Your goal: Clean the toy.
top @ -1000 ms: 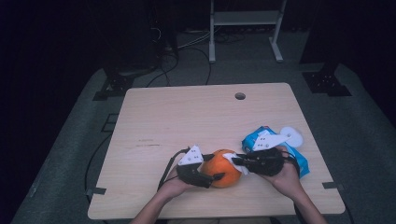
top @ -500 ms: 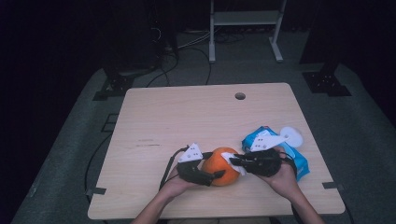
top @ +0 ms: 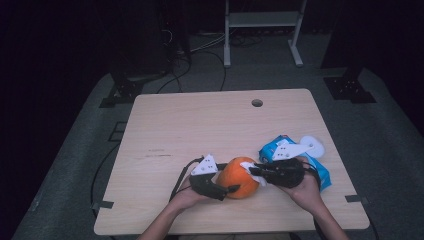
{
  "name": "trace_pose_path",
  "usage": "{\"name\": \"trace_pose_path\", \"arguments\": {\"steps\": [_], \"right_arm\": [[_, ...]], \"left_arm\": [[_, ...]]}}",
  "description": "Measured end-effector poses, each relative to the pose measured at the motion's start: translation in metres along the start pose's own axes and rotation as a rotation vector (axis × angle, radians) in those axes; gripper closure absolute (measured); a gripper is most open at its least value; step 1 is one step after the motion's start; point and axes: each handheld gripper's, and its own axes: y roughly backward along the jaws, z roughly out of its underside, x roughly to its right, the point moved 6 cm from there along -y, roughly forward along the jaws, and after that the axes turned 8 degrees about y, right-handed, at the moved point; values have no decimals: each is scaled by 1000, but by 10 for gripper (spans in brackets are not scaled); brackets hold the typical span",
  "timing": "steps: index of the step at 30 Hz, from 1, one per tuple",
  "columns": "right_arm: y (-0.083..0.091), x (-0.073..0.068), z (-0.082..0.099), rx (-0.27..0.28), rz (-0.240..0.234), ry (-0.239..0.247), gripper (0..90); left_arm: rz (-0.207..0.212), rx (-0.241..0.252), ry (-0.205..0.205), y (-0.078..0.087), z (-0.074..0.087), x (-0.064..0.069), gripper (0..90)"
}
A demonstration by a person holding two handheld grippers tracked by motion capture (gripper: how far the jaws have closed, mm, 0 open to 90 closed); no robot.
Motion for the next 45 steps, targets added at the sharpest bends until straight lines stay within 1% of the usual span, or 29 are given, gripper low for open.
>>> {"name": "trace_pose_path", "arguments": {"steps": [2,4,5,6,7,8,9,10,11,13,15,17,18,20,21,24,26,28,30,32,33,34,37,38,39,40,42,43,45], "right_arm": [[4,1,-4,27,1,0,820],[10,2,-8,66,-10,-19,819],[12,3,-9,84,-19,-30,819],[13,4,-9,89,-15,-35,819],[12,5,-8,81,-6,-37,819],[8,7,-5,67,2,-38,819],[8,7,-5,67,2,-38,819],[-3,10,5,28,1,-61,819],[-7,11,9,15,-2,-69,819],[-12,10,13,11,-17,-94,821],[-10,7,8,20,-6,-82,821],[-8,0,0,52,-34,-71,821],[-9,-4,-4,51,-36,-54,821],[-13,-11,-7,29,-22,-8,820],[-14,-12,-7,22,-15,3,818],[-14,-5,-2,22,-7,-16,818],[-12,1,4,23,3,-38,818],[-10,7,8,29,2,-73,818],[-11,11,11,32,-1,-90,818],[-11,11,11,31,-3,-92,817],[-12,11,11,29,1,-90,817],[-12,10,11,29,2,-91,818],[-10,8,8,46,-5,-97,817],[-9,7,6,52,-8,-98,818],[-8,6,5,54,-8,-91,817],[-8,6,4,54,-2,-81,817],[-8,7,5,49,9,-81,817],[-9,9,8,50,9,-93,817],[-13,12,11,48,-6,-126,818]], "left_arm": [[16,11,1,9,-10,5,293],[45,19,6,18,-20,9,298],[48,14,3,22,-23,10,298],[42,11,-5,24,-24,10,298],[38,2,-10,25,-24,9,298],[34,-14,-4,24,-22,8,298],[34,-14,-4,24,-22,8,298],[12,-61,15,20,-14,4,298],[4,-74,16,17,-10,4,298],[-3,-66,34,15,-10,3,295],[-14,-61,40,12,-11,3,291],[-12,-63,34,6,-10,6,282],[-14,-68,18,4,-9,8,278],[-23,-74,-10,4,-10,10,250],[-20,-63,-14,5,-10,9,227],[9,-16,-13,12,-10,2,160],[25,-12,3,15,-6,-6,121],[41,-18,25,12,0,-12,93],[56,-26,31,7,6,-13,74],[65,-36,17,1,9,-11,67],[58,-41,0,0,10,-9,82],[47,-50,-16,2,9,-8,151],[29,-69,-26,9,4,-7,315],[30,-71,-29,11,2,-6,340],[29,-75,-37,14,0,-6,350],[34,-66,-30,17,-2,-5,353],[50,-31,-2,24,-8,-6,356],[51,-23,7,26,-11,-7,357],[42,-40,17,25,-10,-7,357]]}}
